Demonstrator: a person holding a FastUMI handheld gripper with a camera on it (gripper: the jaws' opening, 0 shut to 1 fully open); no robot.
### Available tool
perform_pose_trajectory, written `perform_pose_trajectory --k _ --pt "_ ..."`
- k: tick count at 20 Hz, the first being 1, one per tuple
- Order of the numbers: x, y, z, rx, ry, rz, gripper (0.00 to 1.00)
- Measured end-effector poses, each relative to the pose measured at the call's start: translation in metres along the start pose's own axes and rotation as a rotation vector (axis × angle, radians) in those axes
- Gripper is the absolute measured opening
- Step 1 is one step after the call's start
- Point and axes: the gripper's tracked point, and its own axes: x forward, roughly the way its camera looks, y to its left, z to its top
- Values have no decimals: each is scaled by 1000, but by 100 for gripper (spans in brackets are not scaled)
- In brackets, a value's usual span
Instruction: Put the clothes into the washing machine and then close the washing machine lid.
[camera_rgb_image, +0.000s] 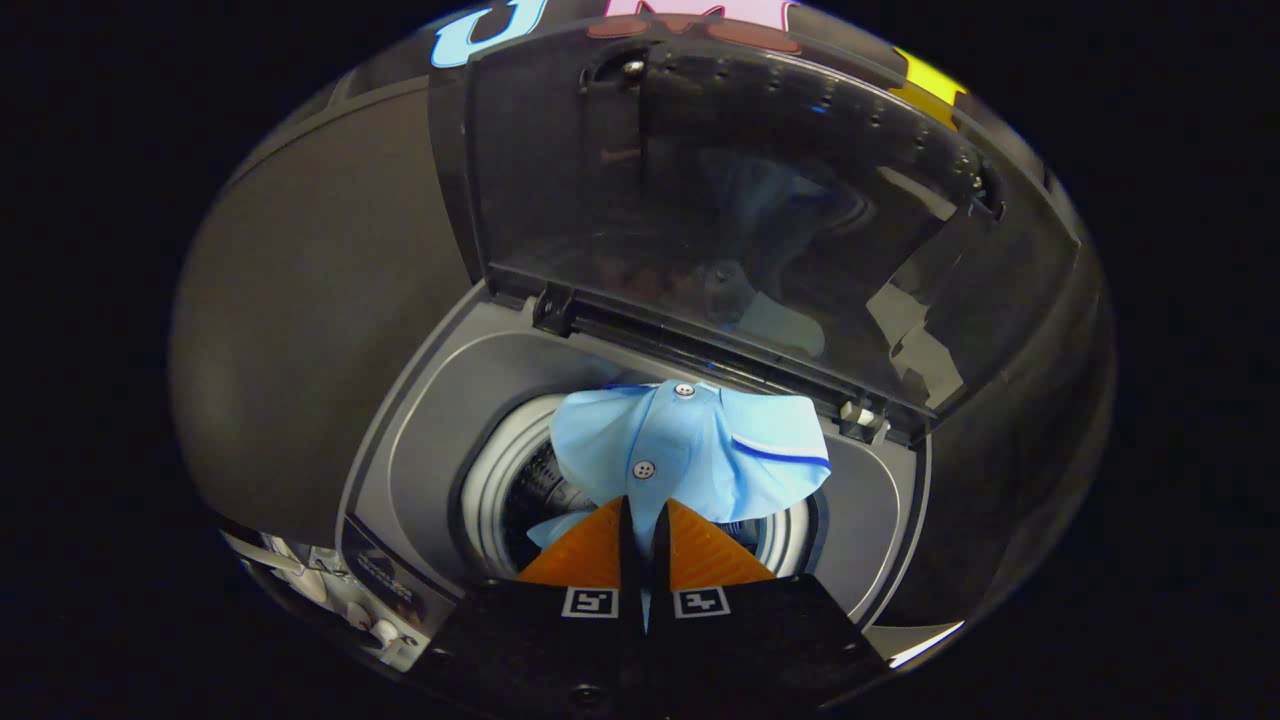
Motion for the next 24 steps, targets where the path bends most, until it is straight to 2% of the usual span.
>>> perform_pose_trajectory --k 10,19,22,24 --pt "29 -3 -31 -7 77 -30 5" --pt "37 -9 -36 11 97 -74 6" --pt "44 -2 -39 89 105 -58 5" --pt "49 4 -45 148 142 -13 6"
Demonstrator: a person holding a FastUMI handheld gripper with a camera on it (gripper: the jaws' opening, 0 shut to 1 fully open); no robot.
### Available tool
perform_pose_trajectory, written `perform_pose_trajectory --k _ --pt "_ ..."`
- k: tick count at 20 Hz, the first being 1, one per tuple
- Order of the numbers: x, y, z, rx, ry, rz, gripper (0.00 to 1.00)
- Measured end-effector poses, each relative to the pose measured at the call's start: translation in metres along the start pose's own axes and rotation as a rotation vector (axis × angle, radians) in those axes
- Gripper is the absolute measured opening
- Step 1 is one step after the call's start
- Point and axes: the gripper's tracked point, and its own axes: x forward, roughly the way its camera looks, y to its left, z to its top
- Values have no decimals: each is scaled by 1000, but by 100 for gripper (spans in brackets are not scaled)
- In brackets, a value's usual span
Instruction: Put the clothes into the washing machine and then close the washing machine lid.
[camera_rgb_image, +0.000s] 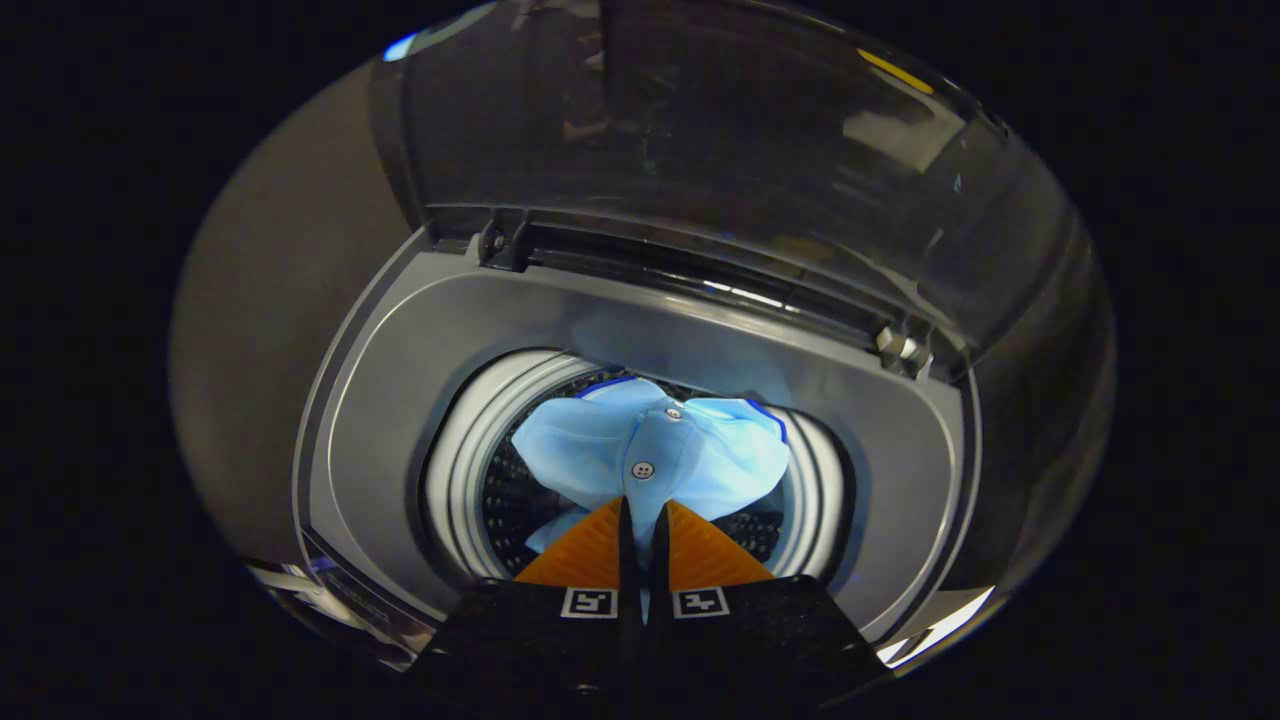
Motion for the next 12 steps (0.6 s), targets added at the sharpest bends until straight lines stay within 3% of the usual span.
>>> perform_pose_trajectory --k 2,5,9,12 --pt "7 7 -12 38 69 58 11" --pt "15 -1 0 52 11 37 18" --pt "12 -1 8 14 -16 26 96" --pt "12 0 8 26 -14 16 96"
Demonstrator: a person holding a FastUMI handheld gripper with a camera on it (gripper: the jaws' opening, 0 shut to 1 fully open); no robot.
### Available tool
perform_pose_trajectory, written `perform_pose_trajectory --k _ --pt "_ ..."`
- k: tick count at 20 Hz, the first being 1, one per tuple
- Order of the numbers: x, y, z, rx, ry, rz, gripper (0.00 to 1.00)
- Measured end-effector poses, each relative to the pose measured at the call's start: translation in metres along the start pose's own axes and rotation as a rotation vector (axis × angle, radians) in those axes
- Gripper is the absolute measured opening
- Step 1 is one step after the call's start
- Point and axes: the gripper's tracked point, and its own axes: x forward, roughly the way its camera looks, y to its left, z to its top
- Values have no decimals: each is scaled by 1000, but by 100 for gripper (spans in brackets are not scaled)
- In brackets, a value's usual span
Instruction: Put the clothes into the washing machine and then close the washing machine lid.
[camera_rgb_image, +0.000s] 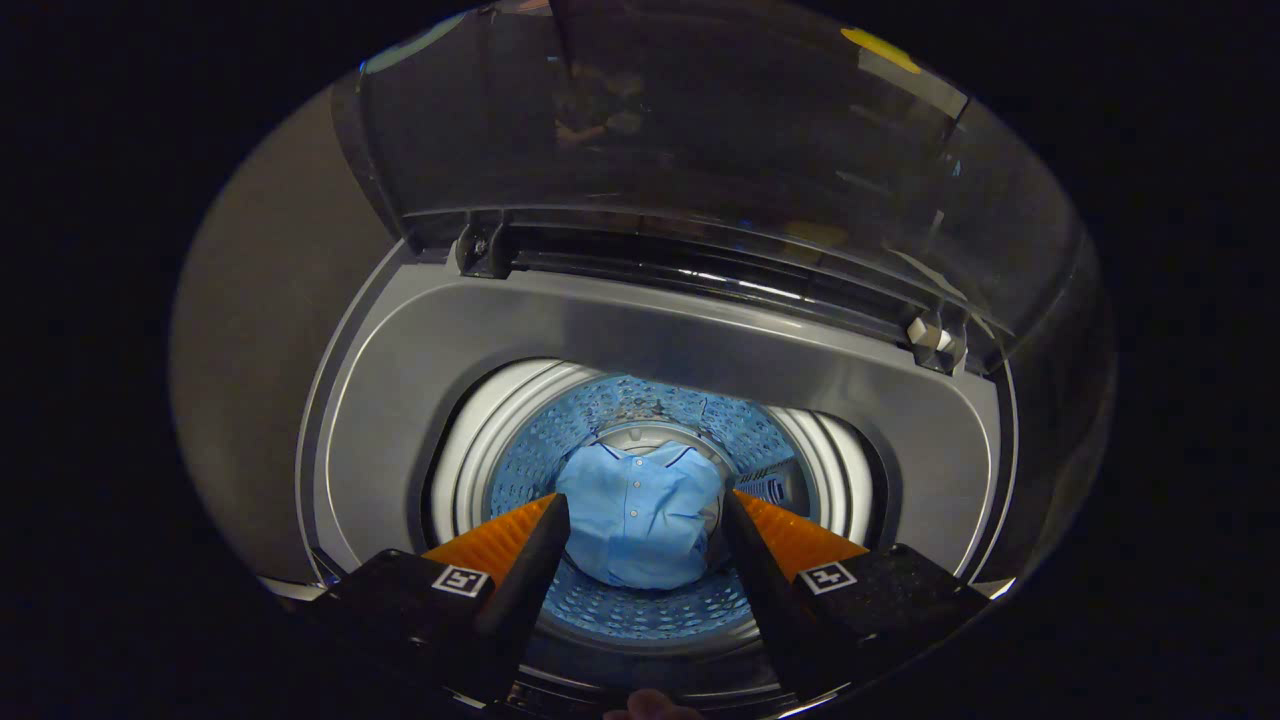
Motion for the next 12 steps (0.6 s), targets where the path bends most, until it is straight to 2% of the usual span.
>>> perform_pose_trajectory --k 7,12 --pt "-13 5 -2 -11 -18 -7 97" --pt "-45 12 7 -12 -71 2 97"
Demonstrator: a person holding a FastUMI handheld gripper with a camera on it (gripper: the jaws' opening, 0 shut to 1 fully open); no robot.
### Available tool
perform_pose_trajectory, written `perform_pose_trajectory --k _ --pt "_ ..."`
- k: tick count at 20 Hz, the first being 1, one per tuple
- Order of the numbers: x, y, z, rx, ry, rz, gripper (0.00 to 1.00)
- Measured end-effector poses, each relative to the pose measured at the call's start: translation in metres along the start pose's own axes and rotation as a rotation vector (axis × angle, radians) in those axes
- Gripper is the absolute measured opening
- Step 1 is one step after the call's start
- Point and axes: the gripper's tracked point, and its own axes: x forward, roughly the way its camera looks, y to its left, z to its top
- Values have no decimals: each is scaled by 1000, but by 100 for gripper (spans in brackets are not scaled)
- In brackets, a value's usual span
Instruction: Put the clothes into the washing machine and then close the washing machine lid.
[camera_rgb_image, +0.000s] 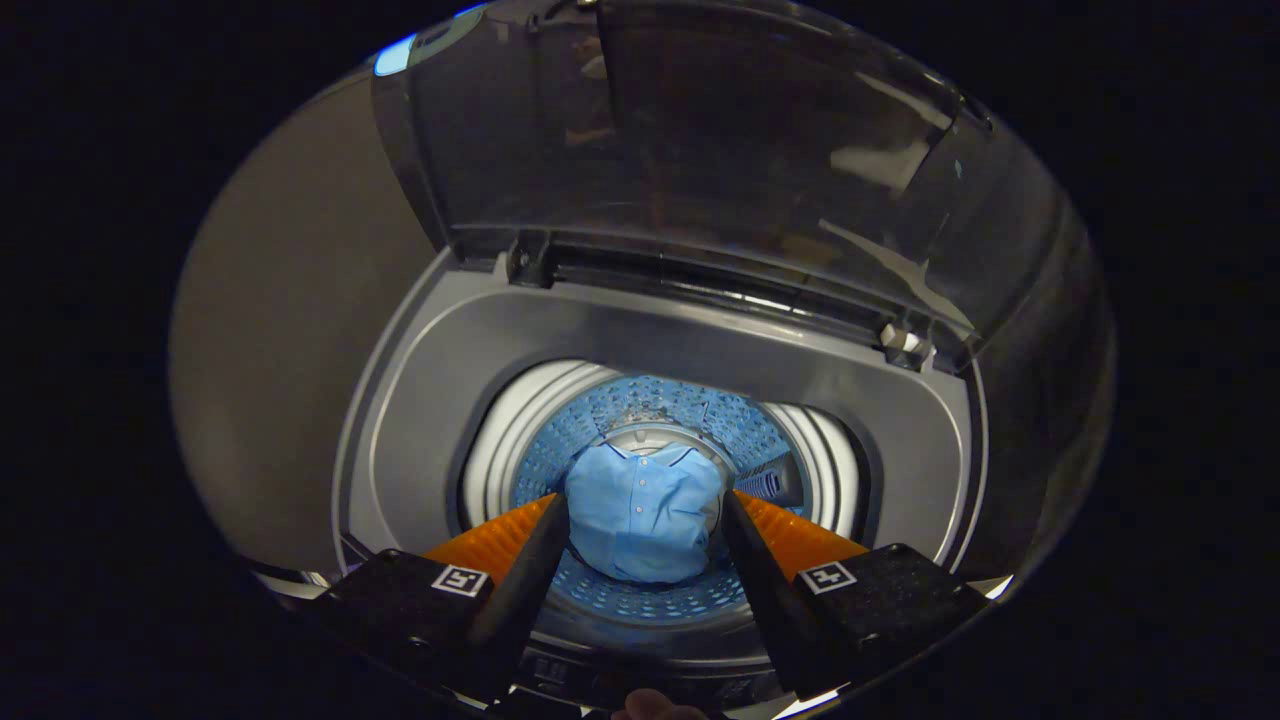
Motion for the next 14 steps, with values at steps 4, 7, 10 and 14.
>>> perform_pose_trajectory --k 4,7,10,14 --pt "-29 7 12 31 -56 21 96" --pt "-46 6 12 59 -72 22 96" --pt "-65 0 21 68 -124 14 97" --pt "-102 0 63 117 -281 37 96"
